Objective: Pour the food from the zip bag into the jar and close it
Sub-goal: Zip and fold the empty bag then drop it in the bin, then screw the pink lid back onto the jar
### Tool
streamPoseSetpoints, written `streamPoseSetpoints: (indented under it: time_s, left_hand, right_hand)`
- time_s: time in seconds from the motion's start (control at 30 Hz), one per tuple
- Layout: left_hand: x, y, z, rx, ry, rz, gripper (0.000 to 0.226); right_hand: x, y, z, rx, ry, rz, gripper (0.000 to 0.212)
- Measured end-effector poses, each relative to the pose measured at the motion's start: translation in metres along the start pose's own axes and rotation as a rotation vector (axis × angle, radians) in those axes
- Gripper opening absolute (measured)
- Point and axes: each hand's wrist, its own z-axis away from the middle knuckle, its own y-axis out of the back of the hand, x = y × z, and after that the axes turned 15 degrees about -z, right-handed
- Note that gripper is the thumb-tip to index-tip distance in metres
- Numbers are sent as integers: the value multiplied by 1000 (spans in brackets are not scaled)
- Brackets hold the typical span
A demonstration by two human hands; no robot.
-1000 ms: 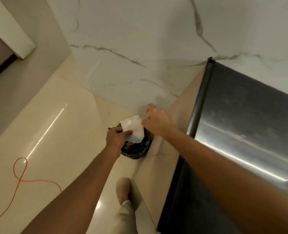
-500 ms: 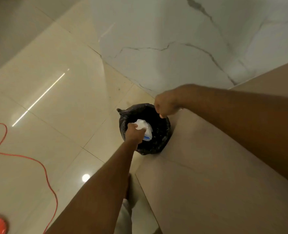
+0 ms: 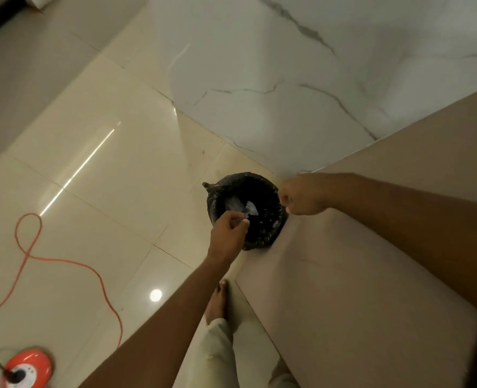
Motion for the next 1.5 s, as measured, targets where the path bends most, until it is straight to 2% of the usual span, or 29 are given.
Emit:
streamPoseSetpoints:
  time_s: [0.13,0.37,0.57,0.7,0.8,0.9,1.0,1.07,1.13,1.2,1.3,1.37,1.43,1.5]
  left_hand:
    - [53,20,93,20,-151,-73,14]
    - [143,11,244,17,-508,-235,6]
    - [191,-52,366,-39,-812,-380,4]
    - [204,-129,421,-81,-898,-443,5]
    - [206,-195,451,-119,-916,-469,9]
    - [201,-256,468,-125,-931,-474,22]
    - [197,-307,478,-130,-932,-494,50]
    - [195,-337,481,-150,-923,-507,72]
    - [195,-363,481,-168,-899,-511,89]
    - [196,-381,479,-183,-871,-500,101]
    - [199,-399,476,-208,-864,-440,109]
    - [203,-407,474,-188,-894,-434,111]
    - [208,-413,474,-149,-923,-439,109]
    - [211,-416,474,-119,-930,-435,104]
  right_hand:
    - [-14,-7,91,214,37,-128,21]
    - [-24,-53,279,844,108,-424,15]
    - [33,-155,417,1322,89,-670,11]
    - [91,-224,470,1502,45,-780,8]
    - [138,-274,499,1560,8,-797,7]
    - [183,-319,518,1616,-8,-810,7]
    - [225,-359,536,1679,-4,-809,10]
    - [254,-384,547,1742,-55,-831,14]
    - [283,-403,550,1733,-118,-850,11]
    - [309,-414,545,1643,-182,-821,13]
    - [341,-419,532,1292,-286,-772,56]
    - [355,-415,524,1054,-354,-724,74]
    - [365,-414,518,969,-353,-734,75]
    - [370,-413,522,991,-353,-792,78]
